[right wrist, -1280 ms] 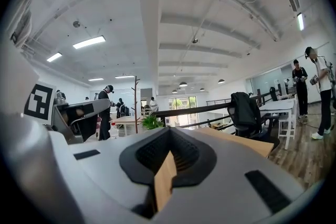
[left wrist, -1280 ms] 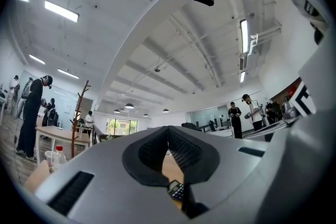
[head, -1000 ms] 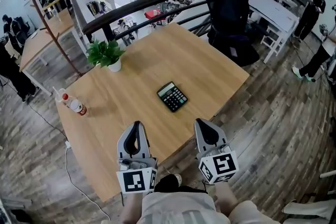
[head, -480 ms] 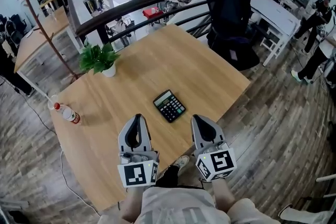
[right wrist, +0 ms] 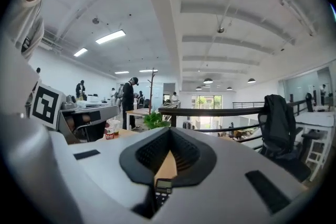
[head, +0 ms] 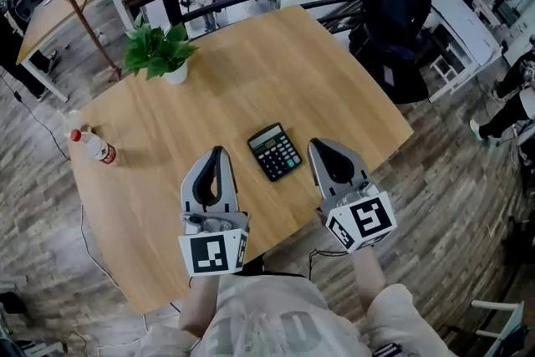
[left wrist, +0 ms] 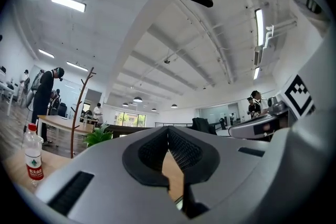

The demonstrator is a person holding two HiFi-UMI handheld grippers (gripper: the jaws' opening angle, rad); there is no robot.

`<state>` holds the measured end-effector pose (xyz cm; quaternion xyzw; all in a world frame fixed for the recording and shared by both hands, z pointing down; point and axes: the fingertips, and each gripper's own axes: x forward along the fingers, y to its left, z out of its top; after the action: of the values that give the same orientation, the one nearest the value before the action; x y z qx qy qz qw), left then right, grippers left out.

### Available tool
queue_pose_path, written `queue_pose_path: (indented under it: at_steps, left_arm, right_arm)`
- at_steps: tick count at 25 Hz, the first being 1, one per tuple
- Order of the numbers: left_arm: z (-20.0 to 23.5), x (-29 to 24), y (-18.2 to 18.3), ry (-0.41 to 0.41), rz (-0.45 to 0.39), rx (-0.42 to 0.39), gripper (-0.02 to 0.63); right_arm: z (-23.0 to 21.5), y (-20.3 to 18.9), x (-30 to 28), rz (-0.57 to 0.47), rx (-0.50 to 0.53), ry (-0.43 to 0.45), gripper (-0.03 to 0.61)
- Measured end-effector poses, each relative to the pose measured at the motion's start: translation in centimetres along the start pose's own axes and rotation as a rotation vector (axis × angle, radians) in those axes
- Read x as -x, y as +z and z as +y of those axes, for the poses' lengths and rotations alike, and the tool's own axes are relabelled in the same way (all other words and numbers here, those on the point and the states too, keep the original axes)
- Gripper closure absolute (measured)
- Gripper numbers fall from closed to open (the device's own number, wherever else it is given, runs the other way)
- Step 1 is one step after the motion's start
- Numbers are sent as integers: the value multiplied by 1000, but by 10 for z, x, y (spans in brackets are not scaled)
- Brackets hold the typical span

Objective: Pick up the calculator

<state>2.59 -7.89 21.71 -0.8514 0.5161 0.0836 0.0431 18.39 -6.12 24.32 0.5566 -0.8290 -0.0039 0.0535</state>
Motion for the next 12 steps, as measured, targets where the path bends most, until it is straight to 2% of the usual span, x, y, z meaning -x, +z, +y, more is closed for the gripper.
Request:
queue_pose_path:
  at_steps: [4, 7, 8, 9, 10, 12]
  left_arm:
    - [17, -11, -17, 56, 25, 19, 604]
    - [21, -17, -28, 78, 41, 21, 604]
    - [21, -20, -32, 80, 49, 23, 604]
    - [22, -23, -37, 78, 57, 29, 604]
    - [22, -27, -43, 75, 63, 37, 604]
    - [25, -36, -53, 73, 67, 55, 604]
  right_arm:
    - [-13, -1, -35, 102, 76, 153, 560]
    - [-10, -6, -58, 175, 206, 335, 548]
    - [-6, -9, -66, 205, 252, 401, 496]
    - [-2, -12, -75, 229, 287, 460, 362]
    - [2, -14, -84, 246, 312, 508, 300]
    - [7, -23, -102, 291, 363, 595, 267]
